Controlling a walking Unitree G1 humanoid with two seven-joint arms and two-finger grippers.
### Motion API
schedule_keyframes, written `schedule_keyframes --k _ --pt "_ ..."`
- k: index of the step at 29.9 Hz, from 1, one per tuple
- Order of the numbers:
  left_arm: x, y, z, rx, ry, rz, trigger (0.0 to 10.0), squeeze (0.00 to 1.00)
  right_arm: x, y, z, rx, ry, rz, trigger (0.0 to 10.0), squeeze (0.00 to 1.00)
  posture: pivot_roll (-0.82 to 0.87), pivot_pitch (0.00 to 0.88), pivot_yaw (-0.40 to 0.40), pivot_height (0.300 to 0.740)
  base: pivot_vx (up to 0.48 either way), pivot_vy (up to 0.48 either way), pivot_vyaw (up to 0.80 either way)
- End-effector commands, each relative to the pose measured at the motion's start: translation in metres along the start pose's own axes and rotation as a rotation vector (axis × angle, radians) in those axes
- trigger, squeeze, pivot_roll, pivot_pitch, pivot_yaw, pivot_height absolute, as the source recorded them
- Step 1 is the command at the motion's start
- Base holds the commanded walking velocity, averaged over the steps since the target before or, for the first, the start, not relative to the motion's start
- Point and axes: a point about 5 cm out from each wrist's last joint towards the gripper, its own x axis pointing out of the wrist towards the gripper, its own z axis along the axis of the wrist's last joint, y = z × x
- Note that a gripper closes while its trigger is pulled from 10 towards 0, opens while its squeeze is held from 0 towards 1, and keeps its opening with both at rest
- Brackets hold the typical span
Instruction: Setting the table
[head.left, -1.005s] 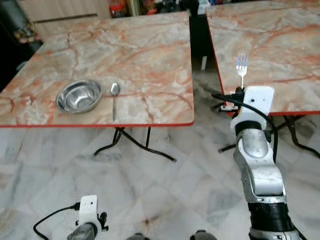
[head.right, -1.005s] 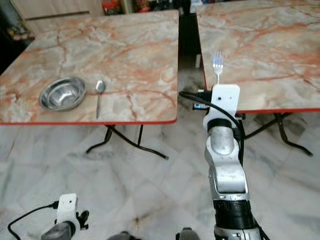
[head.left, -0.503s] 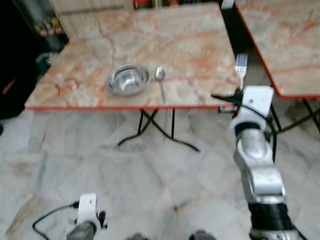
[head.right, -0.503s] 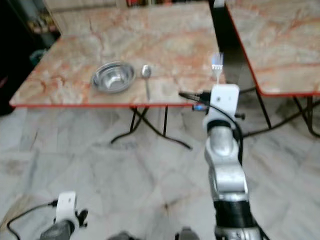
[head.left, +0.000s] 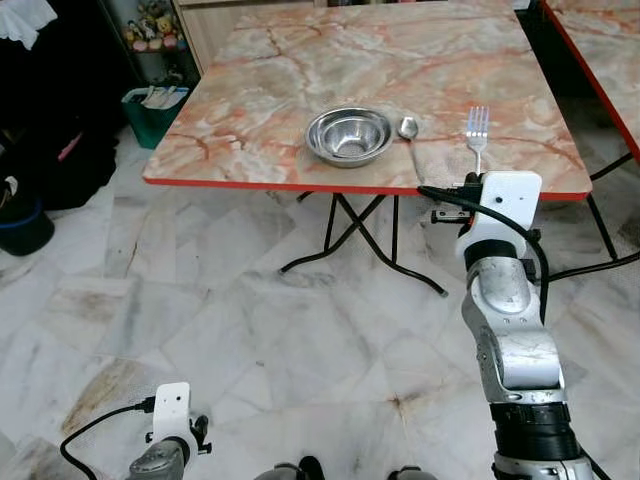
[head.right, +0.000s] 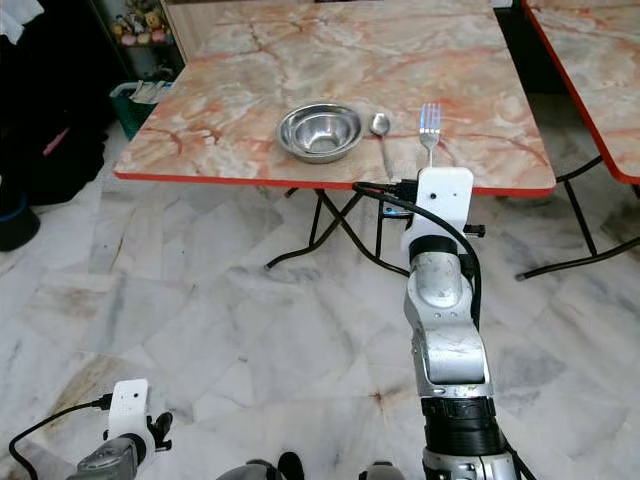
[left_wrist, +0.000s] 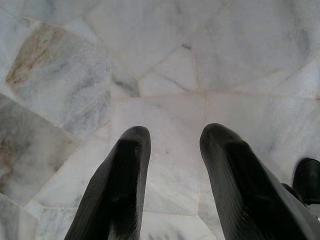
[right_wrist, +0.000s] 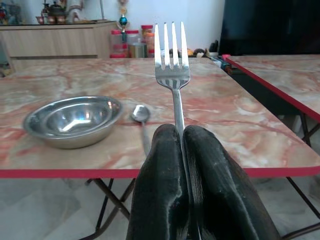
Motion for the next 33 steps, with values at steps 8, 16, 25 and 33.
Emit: schedule_keyframes --k 8,16,25,33 --pt "0.002 -0.013 0.001 0.01 0.008 -0.012 10.0 0.0 0.0 0.0 0.001 -0.001 0.0 0.006 10.0 0.0 -0.13 0.18 0.099 0.74 0.336 0.0 0.0" --pt "0.003 -0.016 0.004 0.013 0.003 -0.016 10.0 0.0 -0.001 0.001 0.001 -0.005 -0.001 0.012 10.0 0.0 -0.13 0.179 0.099 0.74 0.341 0.0 0.0" --pt "0.003 -0.016 0.007 0.013 -0.01 -0.017 10.0 0.0 0.0 0.001 0.001 -0.011 -0.005 0.022 10.0 0.0 -0.14 0.177 0.098 0.74 0.338 0.0 0.0" --pt "0.004 -0.019 0.008 0.014 -0.016 -0.022 10.0 0.0 -0.001 0.002 0.001 -0.023 -0.006 0.031 10.0 0.0 -0.14 0.177 0.096 0.74 0.34 0.0 0.0"
